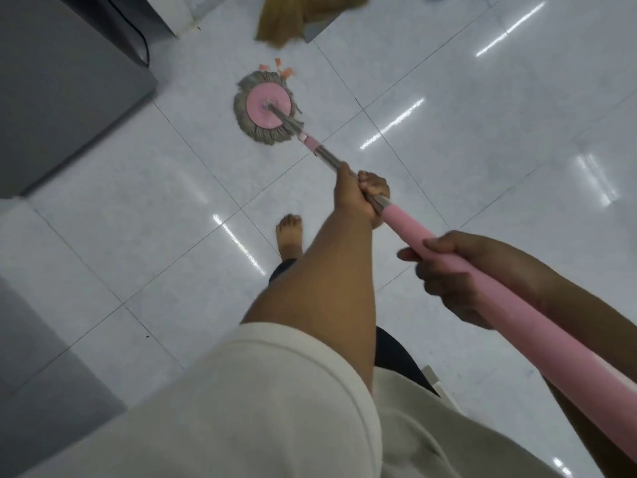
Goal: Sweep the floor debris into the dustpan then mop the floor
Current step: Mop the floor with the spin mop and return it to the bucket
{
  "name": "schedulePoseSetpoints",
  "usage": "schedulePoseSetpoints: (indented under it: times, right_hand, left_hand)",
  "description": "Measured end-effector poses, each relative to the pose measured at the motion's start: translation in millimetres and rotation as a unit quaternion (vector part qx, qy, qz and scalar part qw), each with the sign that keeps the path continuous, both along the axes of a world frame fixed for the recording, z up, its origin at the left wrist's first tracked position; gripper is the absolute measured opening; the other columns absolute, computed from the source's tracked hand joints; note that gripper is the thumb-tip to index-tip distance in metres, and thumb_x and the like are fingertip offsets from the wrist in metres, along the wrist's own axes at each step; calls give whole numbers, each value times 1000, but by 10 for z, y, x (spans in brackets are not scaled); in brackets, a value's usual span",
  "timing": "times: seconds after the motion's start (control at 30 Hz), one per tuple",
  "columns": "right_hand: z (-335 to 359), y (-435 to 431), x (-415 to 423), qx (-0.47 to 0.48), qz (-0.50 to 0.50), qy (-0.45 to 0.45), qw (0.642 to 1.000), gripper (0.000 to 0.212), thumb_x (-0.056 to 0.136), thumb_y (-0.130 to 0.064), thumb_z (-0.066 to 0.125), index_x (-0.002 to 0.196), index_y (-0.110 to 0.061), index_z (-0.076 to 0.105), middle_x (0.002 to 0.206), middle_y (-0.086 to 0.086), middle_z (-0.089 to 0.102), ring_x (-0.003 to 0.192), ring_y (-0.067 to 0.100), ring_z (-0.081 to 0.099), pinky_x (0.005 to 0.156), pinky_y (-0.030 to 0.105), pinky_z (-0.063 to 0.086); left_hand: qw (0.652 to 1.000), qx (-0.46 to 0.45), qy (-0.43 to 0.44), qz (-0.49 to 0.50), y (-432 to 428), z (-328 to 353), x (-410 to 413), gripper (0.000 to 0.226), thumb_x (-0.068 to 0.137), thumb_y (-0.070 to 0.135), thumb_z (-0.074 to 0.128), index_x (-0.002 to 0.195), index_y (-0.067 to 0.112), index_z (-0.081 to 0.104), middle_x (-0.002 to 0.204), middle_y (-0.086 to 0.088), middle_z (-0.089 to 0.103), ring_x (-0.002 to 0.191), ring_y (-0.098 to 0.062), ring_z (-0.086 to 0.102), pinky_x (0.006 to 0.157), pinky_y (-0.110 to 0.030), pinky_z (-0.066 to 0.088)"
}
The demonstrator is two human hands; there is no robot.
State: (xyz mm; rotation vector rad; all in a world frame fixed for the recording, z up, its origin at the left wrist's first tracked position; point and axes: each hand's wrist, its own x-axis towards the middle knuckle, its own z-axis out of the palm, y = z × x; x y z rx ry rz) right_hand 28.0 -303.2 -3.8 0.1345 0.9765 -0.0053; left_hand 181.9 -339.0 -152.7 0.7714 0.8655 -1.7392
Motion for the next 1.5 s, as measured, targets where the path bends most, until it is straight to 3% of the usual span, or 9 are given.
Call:
schedulePoseSetpoints:
  times: [0.1, 0.4, 0.7, 0.87, 1.07, 1.23, 1.4, 1.5]
  right_hand:
    - [-137, -460, 540, -22, 57, 5, 998, 24, 84, -24, 53, 101, -8, 55, 55, -2, 45, 37, 6, 42, 33, 17, 39]
    - [-514, -1415, 1250, -21, 28, -45, 998, 24, 83, -24, 57, 100, -7, 54, 60, -4, 49, 40, 3, 46, 37, 15, 42]
    - [-293, -825, 188, -18, 11, -7, 1000, 27, 80, -24, 60, 103, -8, 56, 61, -2, 47, 38, 5, 44, 32, 17, 40]
    - [1, -310, -670, 6, -17, -1, 1000, 41, 69, -16, 81, 105, -7, 62, 62, 0, 49, 38, 8, 45, 32, 20, 41]
    - [232, 89, -1182, 44, -19, 21, 999, 44, 65, -16, 84, 104, -6, 68, 60, 3, 50, 35, 12, 45, 29, 24, 40]
    - [179, -22, -793, 31, -1, 9, 999, 53, 66, -17, 84, 112, -7, 59, 57, 3, 49, 35, 11, 45, 29, 23, 41]
    - [-67, -368, 101, -13, 39, 10, 999, 29, 83, -26, 58, 106, -8, 55, 55, 0, 47, 34, 7, 43, 30, 20, 40]
    - [-236, -654, 716, -17, 57, -2, 998, 28, 81, -27, 56, 102, -7, 55, 56, -2, 46, 35, 5, 43, 31, 19, 40]
  left_hand:
    - [999, 30, -39, -3, -416, -134, 525, 46, 98, 45, 49, 63, 18, 35, 34, 4, 34, 23, -6, 34, 25, -12, 27]
    - [996, 45, -52, 50, -1408, -332, 1312, 46, 99, 39, 52, 62, 16, 36, 34, 2, 35, 21, -8, 34, 27, -8, 28]
    - [997, 38, -61, -11, -882, -126, 177, 48, 98, 43, 51, 61, 16, 36, 34, 4, 34, 23, -5, 34, 25, -11, 28]
    - [997, 42, -24, -54, -391, 89, -692, 49, 95, 50, 52, 61, 19, 35, 35, 6, 33, 24, -4, 34, 26, -11, 27]
    - [995, 47, 5, -88, 26, 247, -1252, 49, 92, 54, 54, 61, 19, 39, 39, 8, 35, 27, -4, 35, 28, -10, 26]
    - [997, 37, -15, -71, -59, 230, -872, 48, 93, 50, 54, 62, 18, 38, 38, 6, 34, 27, -5, 34, 29, -10, 27]
    - [999, 30, -37, -22, -369, 91, 48, 47, 96, 43, 51, 61, 16, 36, 34, 5, 33, 24, -5, 34, 27, -10, 27]
    - [997, 41, -60, -11, -619, -28, 690, 45, 98, 39, 49, 62, 17, 35, 33, 4, 33, 23, -5, 32, 26, -10, 26]
